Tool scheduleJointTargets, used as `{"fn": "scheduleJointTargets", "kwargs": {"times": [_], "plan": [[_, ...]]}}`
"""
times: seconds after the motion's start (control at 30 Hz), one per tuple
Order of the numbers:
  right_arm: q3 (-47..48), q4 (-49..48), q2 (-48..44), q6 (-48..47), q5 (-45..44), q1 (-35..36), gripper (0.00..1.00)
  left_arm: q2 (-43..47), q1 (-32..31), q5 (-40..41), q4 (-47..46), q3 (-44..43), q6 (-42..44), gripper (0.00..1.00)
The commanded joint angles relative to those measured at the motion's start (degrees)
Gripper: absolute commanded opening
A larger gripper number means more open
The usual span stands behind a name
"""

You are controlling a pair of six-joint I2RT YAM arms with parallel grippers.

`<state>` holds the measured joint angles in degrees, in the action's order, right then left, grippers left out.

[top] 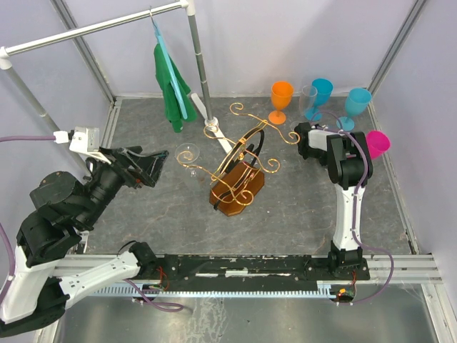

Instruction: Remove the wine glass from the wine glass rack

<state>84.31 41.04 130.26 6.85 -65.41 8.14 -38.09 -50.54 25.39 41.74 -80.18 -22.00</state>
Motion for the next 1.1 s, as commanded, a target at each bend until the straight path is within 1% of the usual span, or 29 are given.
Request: {"fn": "scheduleJointTargets", "kwargs": {"times": [0.0,0.13,0.2,0.37,0.5,0.57,0.7,0.87,0.97,1.07], "plan": [[1.41,1.46,-1.23,2.16,7.10,0.47,0.21,-0.53,0.09,0.54,-1.13,-0.59,1.70,0.95],[1.55,1.89,-2.03,1.71,11.14,0.51,0.25,-0.74,0.09,0.64,-1.16,-0.59,1.70,0.95],[1.33,1.76,-3.08,0.63,14.20,0.55,0.30,-0.81,0.11,0.63,-1.13,-0.57,1.70,0.95],[0.99,2.49,-7.35,-0.75,22.66,0.55,0.53,-1.10,0.09,0.68,-1.22,-0.65,1.70,0.95],[0.46,3.26,-13.08,-1.44,33.55,0.56,0.69,-1.12,0.11,0.87,-1.18,-0.64,1.70,0.95],[0.30,3.44,-16.01,-1.76,39.31,0.55,0.74,-1.20,0.10,0.74,-1.13,-0.68,1.63,0.95],[0.57,3.46,-20.72,-2.39,48.63,0.56,0.80,-1.31,0.12,0.50,-1.30,-0.61,1.31,0.95],[2.17,5.13,-25.05,-1.61,57.96,0.55,0.80,-1.10,0.10,0.36,-1.09,-0.88,1.08,0.94],[2.65,5.18,-30.18,-0.27,60.45,0.47,0.78,-0.95,0.12,0.64,-0.59,-1.24,1.06,0.94],[5.84,7.21,-35.07,1.66,59.49,0.41,0.77,-0.82,0.10,1.14,-0.12,-1.33,1.08,0.94]]}}
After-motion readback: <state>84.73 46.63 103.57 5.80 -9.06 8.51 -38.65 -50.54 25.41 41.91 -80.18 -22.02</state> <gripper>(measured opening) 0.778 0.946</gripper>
